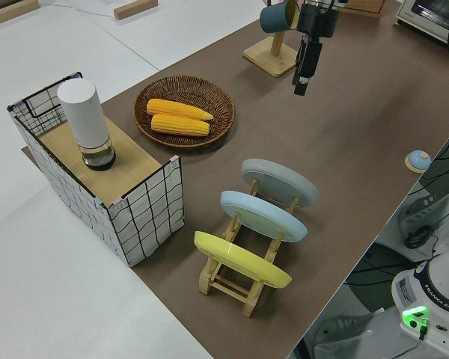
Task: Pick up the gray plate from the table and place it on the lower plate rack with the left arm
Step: 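Open the left gripper and withdraw it from the racked plate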
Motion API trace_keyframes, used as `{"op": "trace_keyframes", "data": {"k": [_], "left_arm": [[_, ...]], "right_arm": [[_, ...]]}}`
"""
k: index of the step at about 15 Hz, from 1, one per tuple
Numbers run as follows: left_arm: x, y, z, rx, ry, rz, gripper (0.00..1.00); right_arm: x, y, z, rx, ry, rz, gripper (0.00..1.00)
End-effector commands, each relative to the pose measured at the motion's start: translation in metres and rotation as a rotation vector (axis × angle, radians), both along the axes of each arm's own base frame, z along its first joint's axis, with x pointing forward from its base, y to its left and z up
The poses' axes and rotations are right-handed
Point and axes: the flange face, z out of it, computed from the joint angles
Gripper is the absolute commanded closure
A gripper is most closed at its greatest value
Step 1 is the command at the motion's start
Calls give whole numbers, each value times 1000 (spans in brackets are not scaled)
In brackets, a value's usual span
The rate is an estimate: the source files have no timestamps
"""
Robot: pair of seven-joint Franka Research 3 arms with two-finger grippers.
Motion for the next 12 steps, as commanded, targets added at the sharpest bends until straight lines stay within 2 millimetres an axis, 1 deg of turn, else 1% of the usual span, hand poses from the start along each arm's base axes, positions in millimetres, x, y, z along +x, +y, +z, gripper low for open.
{"op": "trace_keyframes", "data": {"k": [1, 2, 3, 5, 6, 7, 8, 12], "left_arm": [[-8, 3, 35, -173, -46, -102, 11], [-10, 8, 41, -206, -44, -138, 11], [-12, 18, 47, -227, -43, -165, 11], [-14, 23, 53, -270, -30, -252, 9], [-13, 29, 57, -290, -22, -303, 9], [-11, 28, 63, -305, -23, -350, 9], [-11, 27, 64, -312, -22, -368, 9], [-10, 19, 62, -294, -27, -373, 5]], "right_arm": [[-3, -4, 4, 2, 5, -5, 13], [-3, -4, 4, 2, 5, -5, 11], [-3, -3, 4, 2, 5, -3, 11], [-3, -4, 4, 2, 5, -5, 13], [-3, -4, 4, 2, 5, -5, 13], [-3, -4, 4, 2, 5, -5, 13], [-3, -4, 4, 1, 5, -5, 11], [-3, -4, 4, 2, 5, -5, 13]]}}
